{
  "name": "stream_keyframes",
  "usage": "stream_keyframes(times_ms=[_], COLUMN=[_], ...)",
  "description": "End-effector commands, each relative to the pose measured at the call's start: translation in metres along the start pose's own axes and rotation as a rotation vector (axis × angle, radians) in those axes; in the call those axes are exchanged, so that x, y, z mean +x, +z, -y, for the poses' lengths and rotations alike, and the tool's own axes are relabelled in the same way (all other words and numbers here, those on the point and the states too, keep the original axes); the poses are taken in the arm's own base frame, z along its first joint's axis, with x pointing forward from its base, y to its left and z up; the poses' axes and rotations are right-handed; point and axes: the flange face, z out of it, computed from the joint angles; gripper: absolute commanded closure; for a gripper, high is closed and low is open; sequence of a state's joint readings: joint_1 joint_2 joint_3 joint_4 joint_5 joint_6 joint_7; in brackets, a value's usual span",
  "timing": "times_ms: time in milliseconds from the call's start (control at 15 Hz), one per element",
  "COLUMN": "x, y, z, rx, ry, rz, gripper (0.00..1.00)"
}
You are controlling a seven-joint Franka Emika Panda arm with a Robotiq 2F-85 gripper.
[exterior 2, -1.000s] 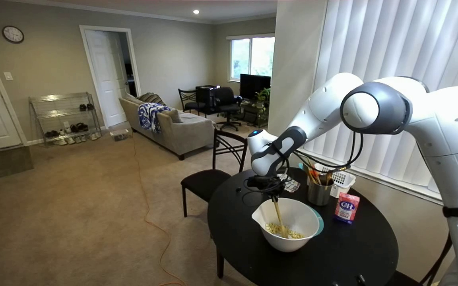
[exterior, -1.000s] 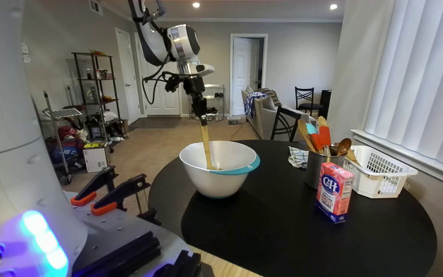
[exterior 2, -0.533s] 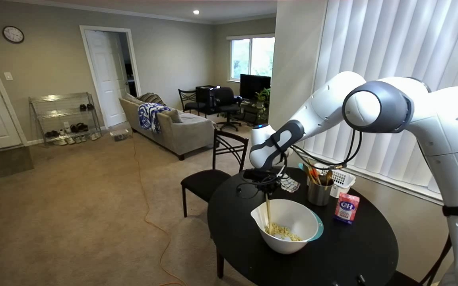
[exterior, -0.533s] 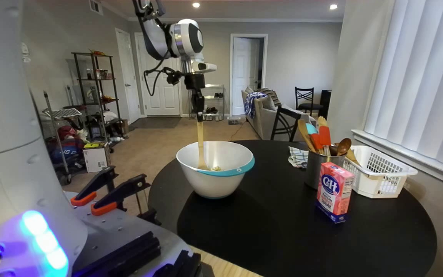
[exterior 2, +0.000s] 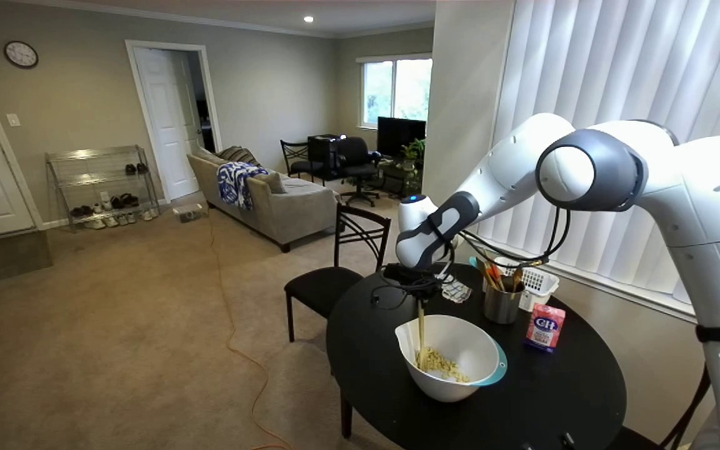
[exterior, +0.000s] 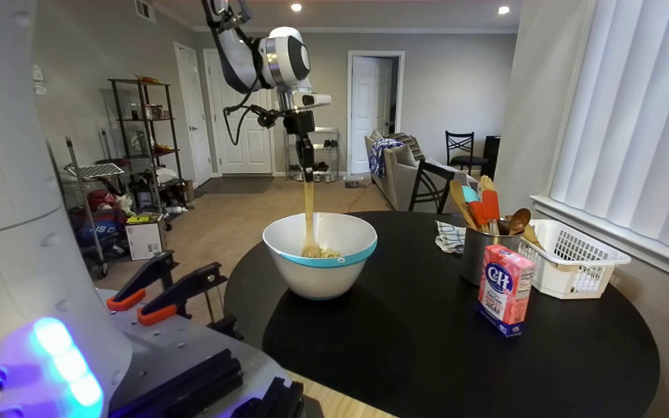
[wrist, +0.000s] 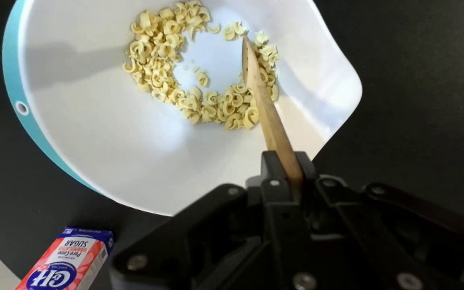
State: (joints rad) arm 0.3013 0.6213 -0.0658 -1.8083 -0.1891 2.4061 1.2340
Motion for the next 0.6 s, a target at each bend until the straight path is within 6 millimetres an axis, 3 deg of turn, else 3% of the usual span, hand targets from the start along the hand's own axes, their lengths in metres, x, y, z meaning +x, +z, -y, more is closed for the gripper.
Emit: stream_keyframes(times_ms=[0, 267, 533], x=[-0.007, -0.011, -0.018], y=[0.006, 0.013, 0.019], z=[0.002, -0.002, -0.012], rx=[0.013, -0.083, -0.174], ry=[0.009, 0.007, -0.003], rz=[-0.126, -0.249, -0.227], gripper=[0.97, 0.97, 0.97])
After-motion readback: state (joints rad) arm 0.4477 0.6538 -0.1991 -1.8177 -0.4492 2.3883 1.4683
